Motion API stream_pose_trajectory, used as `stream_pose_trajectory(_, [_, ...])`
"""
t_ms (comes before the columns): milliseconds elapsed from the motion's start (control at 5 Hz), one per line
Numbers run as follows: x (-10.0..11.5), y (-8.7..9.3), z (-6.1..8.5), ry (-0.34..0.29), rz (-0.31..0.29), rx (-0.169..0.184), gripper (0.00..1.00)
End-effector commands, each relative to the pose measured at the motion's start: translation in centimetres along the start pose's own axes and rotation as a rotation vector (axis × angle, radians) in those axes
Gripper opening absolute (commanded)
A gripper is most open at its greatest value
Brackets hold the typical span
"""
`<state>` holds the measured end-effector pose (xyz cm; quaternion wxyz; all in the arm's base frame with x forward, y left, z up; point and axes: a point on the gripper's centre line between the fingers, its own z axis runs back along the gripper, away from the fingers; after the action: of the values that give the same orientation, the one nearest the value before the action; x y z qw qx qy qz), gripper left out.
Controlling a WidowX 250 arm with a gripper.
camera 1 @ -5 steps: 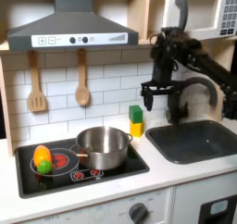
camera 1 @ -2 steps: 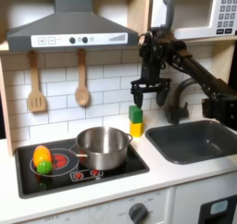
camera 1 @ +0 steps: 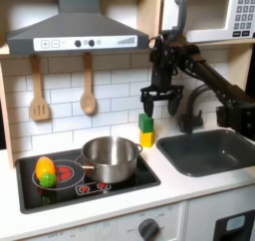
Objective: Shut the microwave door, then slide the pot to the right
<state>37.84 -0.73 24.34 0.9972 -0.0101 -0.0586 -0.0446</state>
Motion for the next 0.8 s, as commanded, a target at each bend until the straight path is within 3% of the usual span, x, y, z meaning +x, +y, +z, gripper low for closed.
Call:
stream_pose_trajectory(0, [0.38,-0.6,-0.29,0.004,-0.006,-0.001,1.0])
stream_pose_trajectory(600, [1.19,-0.58,-0.74,0.019,0.014,-0.008,1.0])
